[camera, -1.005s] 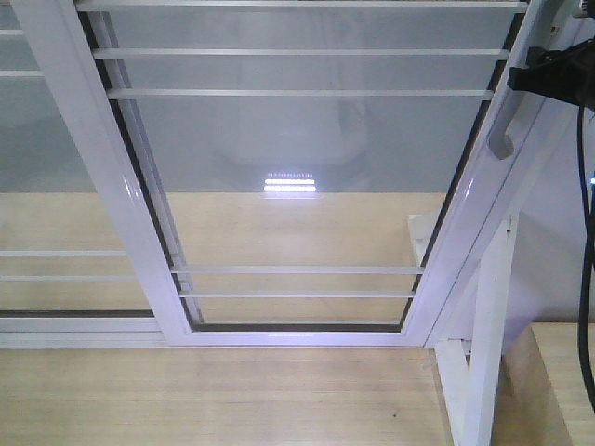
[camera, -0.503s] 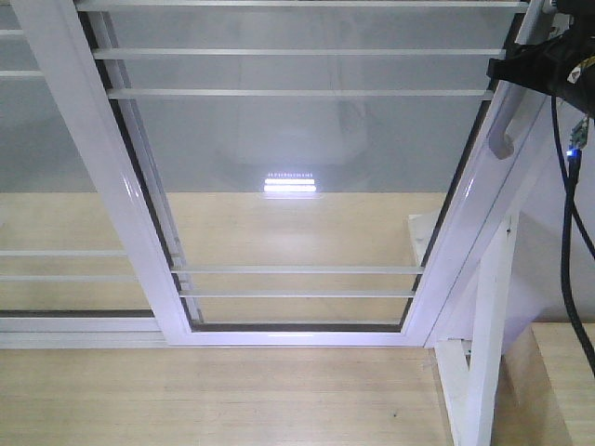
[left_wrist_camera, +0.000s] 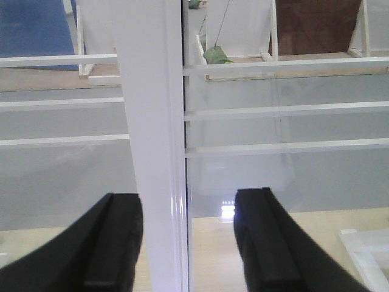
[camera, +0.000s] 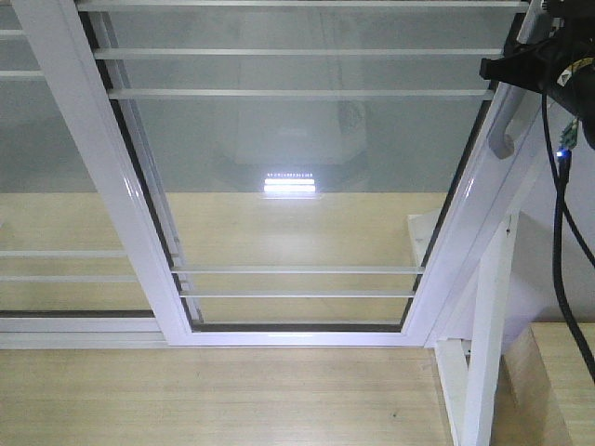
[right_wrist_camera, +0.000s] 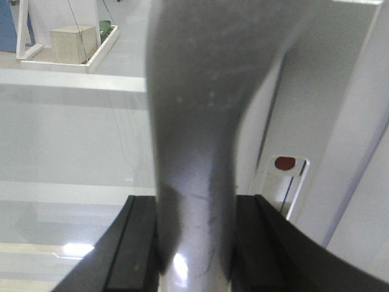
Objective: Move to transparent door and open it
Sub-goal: 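Pull the handle with the right gripper, sliding the door toward the left arm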
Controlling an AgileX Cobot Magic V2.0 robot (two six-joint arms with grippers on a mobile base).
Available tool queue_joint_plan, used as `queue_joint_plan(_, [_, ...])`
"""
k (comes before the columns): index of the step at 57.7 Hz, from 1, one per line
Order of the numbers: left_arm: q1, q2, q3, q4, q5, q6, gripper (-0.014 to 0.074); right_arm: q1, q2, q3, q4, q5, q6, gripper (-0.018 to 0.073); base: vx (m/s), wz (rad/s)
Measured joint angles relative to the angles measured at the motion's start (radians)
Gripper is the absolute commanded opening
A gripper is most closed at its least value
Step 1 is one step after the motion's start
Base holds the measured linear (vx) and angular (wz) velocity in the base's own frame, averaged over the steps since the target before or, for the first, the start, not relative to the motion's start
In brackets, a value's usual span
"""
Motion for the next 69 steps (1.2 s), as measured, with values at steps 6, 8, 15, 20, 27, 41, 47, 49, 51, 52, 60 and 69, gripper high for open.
queue_joint_plan(6, [0.000, 0.000, 0.000, 0.000, -0.008, 0.000, 0.0472, 0.025, 0.016, -0.030, -0.004, 0.027, 0.000, 0.0315, 0.00, -0.01])
queue_joint_plan(8, [0.000, 0.000, 0.000, 0.000, -0.012, 0.000, 0.0472, 0.035, 0.024, -0.044, -0.003, 0.036, 0.000, 0.0315, 0.00, -0.02])
queue_joint_plan(15, [0.000, 0.000, 0.000, 0.000, -0.019, 0.000, 0.0472, 0.074, 0.056, -0.090, -0.003, 0.050, 0.001, 0.0315, 0.00, -0.05])
queue_joint_plan(20, [0.000, 0.000, 0.000, 0.000, -0.021, 0.000, 0.0472, 0.110, 0.071, -0.114, -0.005, 0.062, 0.001, 0.0315, 0.00, -0.05])
queue_joint_plan(27, [0.000, 0.000, 0.000, 0.000, -0.022, 0.000, 0.0472, 0.159, 0.081, -0.133, -0.011, 0.084, 0.000, 0.0315, 0.00, 0.00])
queue_joint_plan(41, [0.000, 0.000, 0.000, 0.000, -0.022, 0.000, 0.0472, 0.266, 0.108, -0.148, -0.015, 0.036, 0.004, 0.0315, 0.00, 0.00])
queue_joint_plan(47, [0.000, 0.000, 0.000, 0.000, -0.022, 0.000, 0.0472, 0.304, 0.122, -0.154, -0.024, 0.000, 0.004, 0.0315, 0.00, 0.00])
queue_joint_plan(49, [0.000, 0.000, 0.000, 0.000, -0.022, 0.000, 0.0472, 0.315, 0.124, -0.154, -0.032, -0.011, 0.004, 0.0316, 0.00, 0.01])
queue_joint_plan(51, [0.000, 0.000, 0.000, 0.000, -0.022, 0.000, 0.0472, 0.327, 0.126, -0.154, -0.036, -0.021, 0.004, 0.0316, 0.00, 0.01])
queue_joint_plan(52, [0.000, 0.000, 0.000, 0.000, -0.022, 0.000, 0.0472, 0.331, 0.128, -0.154, -0.036, -0.024, 0.004, 0.0316, 0.00, 0.01])
queue_joint_plan(60, [0.000, 0.000, 0.000, 0.000, -0.022, 0.000, 0.0472, 0.361, 0.128, -0.154, -0.029, -0.034, 0.004, 0.0332, 0.00, 0.03])
queue_joint_plan(69, [0.000, 0.000, 0.000, 0.000, -0.022, 0.000, 0.0472, 0.378, 0.120, -0.158, -0.012, -0.022, 0.005, 0.0386, 0.00, 0.03])
